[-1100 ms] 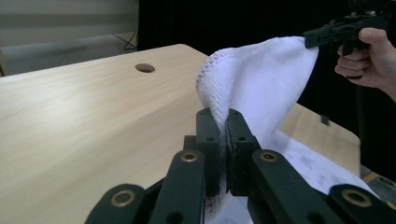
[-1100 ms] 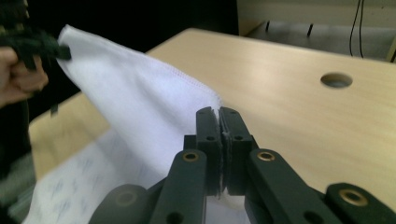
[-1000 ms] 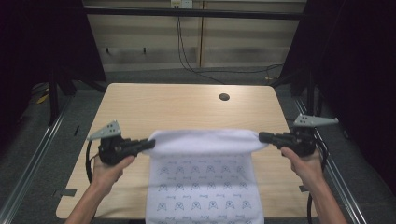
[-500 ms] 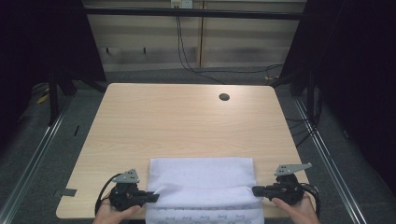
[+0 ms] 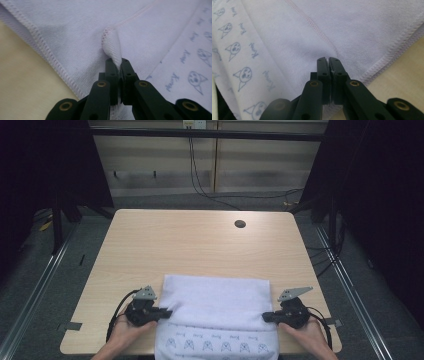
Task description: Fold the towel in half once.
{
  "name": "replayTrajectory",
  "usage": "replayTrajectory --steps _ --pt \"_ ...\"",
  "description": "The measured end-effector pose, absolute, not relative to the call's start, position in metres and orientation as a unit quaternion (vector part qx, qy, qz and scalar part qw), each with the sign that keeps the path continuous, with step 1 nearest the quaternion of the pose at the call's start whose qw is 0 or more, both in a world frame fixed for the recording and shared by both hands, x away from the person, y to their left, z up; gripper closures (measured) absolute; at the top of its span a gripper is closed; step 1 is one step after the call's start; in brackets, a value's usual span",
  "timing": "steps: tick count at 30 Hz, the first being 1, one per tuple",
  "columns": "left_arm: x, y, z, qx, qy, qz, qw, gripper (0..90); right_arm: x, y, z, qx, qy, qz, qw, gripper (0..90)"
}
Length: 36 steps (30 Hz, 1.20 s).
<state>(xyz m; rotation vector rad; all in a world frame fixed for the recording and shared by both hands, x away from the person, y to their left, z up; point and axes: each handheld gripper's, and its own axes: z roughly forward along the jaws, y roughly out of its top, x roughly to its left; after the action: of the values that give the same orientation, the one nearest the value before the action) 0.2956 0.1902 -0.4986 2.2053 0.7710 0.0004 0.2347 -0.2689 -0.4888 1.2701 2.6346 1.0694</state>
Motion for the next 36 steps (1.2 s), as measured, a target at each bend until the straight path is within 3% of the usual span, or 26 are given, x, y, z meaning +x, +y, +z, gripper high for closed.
replayTrajectory --steps 7,12,28,36 --pt "0.347 0.178 -0.501 0.864 0.314 0.034 0.393 87.0 0.273 -0.270 -0.488 0.427 0.841 0.330 0.042 87.1" --pt "0.376 0.179 -0.504 0.848 0.340 0.021 0.407 87.0 0.308 -0.270 -0.488 0.442 0.837 0.316 0.064 87.1" --pt "0.439 0.185 -0.512 0.811 0.396 0.062 0.426 86.9 0.397 -0.262 -0.495 0.480 0.807 0.333 0.088 86.9" --pt "0.471 0.178 -0.513 0.789 0.437 0.090 0.423 86.7 0.436 -0.252 -0.496 0.511 0.789 0.316 0.131 86.7"
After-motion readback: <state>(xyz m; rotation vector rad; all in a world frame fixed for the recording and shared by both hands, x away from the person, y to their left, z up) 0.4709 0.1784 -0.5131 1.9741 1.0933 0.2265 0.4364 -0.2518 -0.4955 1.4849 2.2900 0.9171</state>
